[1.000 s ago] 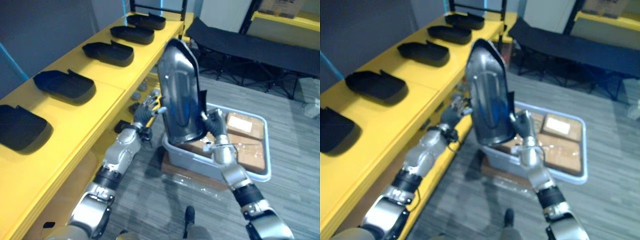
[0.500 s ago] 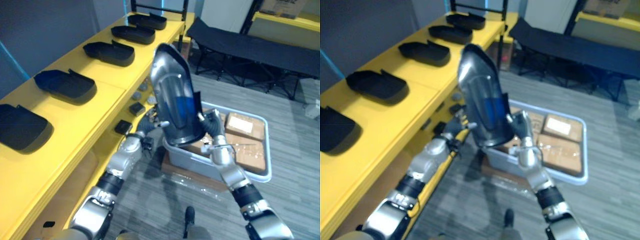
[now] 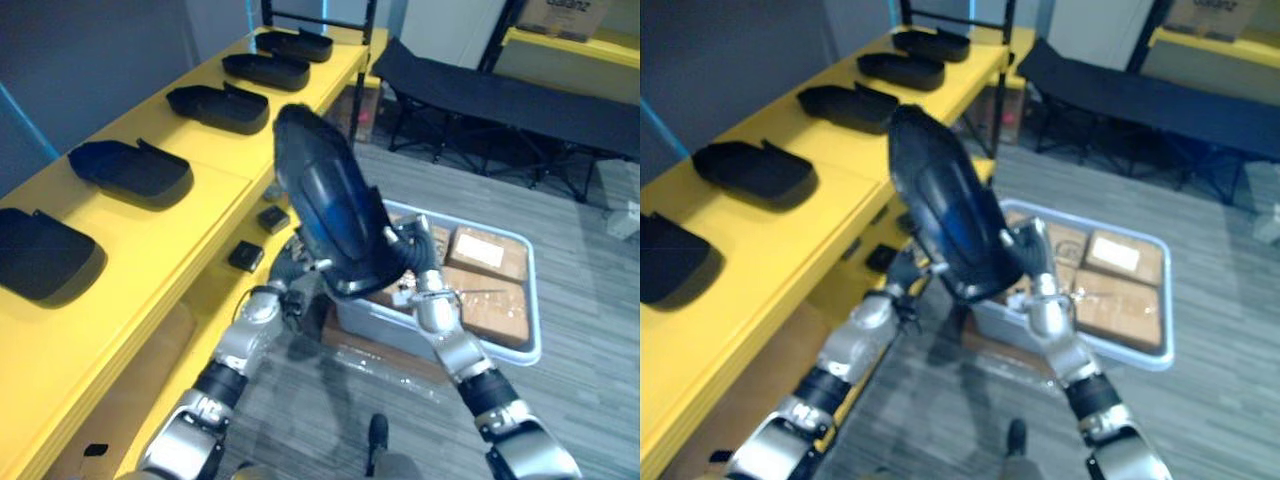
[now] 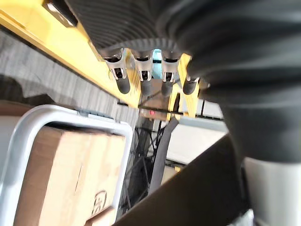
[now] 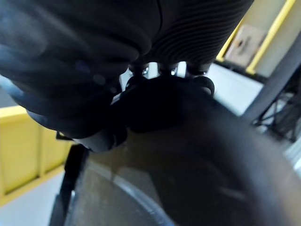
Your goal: Walk over and take plastic housings, then place them on the shelf
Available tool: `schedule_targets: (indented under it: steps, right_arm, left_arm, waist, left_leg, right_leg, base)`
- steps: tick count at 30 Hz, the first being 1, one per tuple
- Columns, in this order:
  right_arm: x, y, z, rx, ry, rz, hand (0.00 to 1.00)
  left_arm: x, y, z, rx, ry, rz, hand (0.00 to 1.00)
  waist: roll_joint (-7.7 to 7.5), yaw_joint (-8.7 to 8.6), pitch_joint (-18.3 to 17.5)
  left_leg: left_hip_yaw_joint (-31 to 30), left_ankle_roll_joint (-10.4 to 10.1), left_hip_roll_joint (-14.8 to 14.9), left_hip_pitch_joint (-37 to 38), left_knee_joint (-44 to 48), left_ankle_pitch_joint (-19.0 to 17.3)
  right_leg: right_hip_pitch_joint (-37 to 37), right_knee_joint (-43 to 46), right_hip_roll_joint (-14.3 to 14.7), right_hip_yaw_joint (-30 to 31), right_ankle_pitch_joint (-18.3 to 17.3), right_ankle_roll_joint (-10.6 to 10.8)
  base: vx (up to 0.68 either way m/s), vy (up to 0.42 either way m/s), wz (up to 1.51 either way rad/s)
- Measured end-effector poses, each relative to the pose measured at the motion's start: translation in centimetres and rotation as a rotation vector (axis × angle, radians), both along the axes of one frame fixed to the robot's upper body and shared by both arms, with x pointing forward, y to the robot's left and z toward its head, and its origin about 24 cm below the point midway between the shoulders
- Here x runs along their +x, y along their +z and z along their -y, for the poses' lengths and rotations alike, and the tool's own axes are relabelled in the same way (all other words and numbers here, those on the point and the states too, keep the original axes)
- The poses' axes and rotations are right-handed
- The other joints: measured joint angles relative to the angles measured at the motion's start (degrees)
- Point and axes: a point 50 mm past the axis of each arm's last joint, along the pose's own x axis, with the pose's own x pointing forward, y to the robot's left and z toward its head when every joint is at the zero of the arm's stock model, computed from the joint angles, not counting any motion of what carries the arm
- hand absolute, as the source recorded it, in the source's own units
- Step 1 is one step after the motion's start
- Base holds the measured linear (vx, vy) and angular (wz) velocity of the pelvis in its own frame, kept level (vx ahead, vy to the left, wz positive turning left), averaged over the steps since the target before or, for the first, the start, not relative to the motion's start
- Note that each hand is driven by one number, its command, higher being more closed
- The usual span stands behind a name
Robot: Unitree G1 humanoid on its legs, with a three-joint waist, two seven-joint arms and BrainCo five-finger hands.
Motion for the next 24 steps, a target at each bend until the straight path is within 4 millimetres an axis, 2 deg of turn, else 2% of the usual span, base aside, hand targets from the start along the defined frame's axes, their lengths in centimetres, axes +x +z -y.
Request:
schedule_targets:
  steps: [4,10,11,18,24]
  right_arm:
    - [-0.5,-0.3,-0.3,0.015,0.016,0.003,1.00]
    - [-1.0,-0.5,-0.7,0.017,0.031,0.005,1.00]
    - [-1.1,-0.6,-0.7,0.019,0.033,0.004,1.00]
    - [-1.7,-0.8,-0.7,0.031,0.033,0.001,1.00]
    - [-2.0,-1.1,-1.1,0.051,0.044,-0.011,1.00]
  left_arm:
    - [-0.1,-0.1,-0.3,-0.003,0.038,0.012,0.00]
    - [-0.5,-0.3,-0.5,-0.025,0.089,0.033,0.00]
    - [-0.7,-0.4,-0.6,-0.032,0.102,0.041,1.00]
    - [-1.2,-0.2,-0.4,-0.125,0.136,0.082,1.00]
    - [-1.2,1.3,-1.0,-0.230,0.190,0.157,1.00]
  waist:
    - [-0.56,0.11,-0.4]
    - [-0.59,0.12,-0.4]
    - [-0.59,0.12,-0.4]
    - [-0.59,0.40,-0.4]
    - [-0.59,0.34,-0.4]
  left_leg:
    - [0.0,0.0,0.0,0.0,0.0,0.0]
    - [0.0,0.0,0.0,0.0,0.0,0.0]
    - [0.0,0.0,0.1,0.0,0.0,0.0]
    - [0.0,0.0,0.1,0.0,-0.1,0.0]
    - [0.0,0.0,0.1,0.0,-0.1,0.0]
  right_leg:
    - [0.0,0.0,0.0,0.0,0.0,0.0]
    - [0.0,0.0,0.0,0.0,-0.2,-0.1]
    - [0.0,0.0,0.0,-0.1,-0.2,-0.2]
    - [0.0,0.0,0.0,-0.2,-0.2,-0.2]
    - [0.0,0.0,0.0,-0.2,-0.2,-0.2]
  base:
    - [0.00,0.000,0.00]
    - [0.00,0.000,0.00]
    - [0.00,0.000,0.00]
    - [0.00,0.000,0.00]
    - [0.00,0.000,0.00]
